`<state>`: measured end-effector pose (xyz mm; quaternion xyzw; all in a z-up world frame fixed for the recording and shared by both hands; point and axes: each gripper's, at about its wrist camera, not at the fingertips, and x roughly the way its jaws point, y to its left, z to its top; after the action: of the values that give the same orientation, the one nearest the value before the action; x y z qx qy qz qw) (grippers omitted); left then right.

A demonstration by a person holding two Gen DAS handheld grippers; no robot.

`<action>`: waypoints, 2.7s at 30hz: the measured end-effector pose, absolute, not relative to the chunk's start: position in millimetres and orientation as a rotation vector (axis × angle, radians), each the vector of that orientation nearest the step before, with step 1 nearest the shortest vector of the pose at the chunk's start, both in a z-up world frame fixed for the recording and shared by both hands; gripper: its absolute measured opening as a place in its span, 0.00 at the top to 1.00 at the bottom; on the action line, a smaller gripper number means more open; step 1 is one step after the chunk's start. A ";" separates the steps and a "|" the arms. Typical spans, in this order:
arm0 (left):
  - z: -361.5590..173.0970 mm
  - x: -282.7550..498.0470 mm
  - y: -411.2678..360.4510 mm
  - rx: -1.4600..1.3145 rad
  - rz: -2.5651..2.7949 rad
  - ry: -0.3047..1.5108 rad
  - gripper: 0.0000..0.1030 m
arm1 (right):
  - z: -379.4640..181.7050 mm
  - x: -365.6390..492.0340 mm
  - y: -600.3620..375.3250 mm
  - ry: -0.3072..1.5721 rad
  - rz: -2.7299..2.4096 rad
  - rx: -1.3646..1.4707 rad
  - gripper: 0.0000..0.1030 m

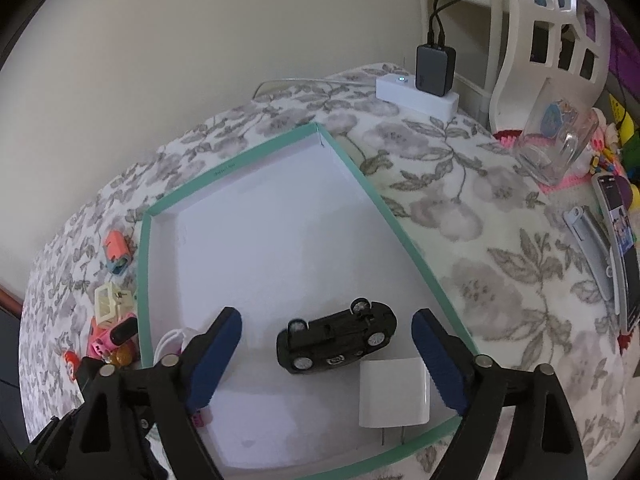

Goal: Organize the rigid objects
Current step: 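Carry the watch and toy car into the tray and open both tools, then move both tools back over the pile toward the red glue bottle and pink watch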

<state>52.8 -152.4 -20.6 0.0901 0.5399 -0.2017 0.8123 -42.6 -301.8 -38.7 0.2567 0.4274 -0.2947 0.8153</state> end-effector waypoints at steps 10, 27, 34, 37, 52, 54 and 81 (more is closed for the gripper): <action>-15.9 69.4 -125.6 0.133 -0.302 1.143 0.28 | -28.9 -43.1 -296.1 0.847 -0.638 0.488 0.00; -1.9 109.7 -32.9 -0.062 0.036 1.084 0.04 | -15.8 -23.4 -258.3 0.815 -0.498 0.409 0.00; 2.4 126.2 1.8 -0.180 0.097 1.165 0.04 | 9.1 2.4 -223.8 0.803 -0.394 0.338 0.00; 12.4 131.4 3.9 -0.181 0.135 1.186 0.04 | 16.4 17.4 -209.6 0.810 -0.362 0.310 0.00; -38.4 153.7 57.0 -0.345 0.193 1.343 0.04 | -18.6 78.6 -169.7 0.930 -0.169 0.361 0.00; -42.8 153.8 65.8 -0.363 0.201 1.350 0.04 | -22.8 84.3 -164.8 0.940 -0.145 0.366 0.01; -85.5 204.3 58.0 -0.250 0.092 1.375 0.08 | -67.7 109.2 -156.0 1.078 -0.112 0.410 0.33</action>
<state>204.3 58.0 -85.5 -0.1151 0.6327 0.0422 0.7646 109.2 -156.0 -67.7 0.1938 0.5092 -0.0527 0.8369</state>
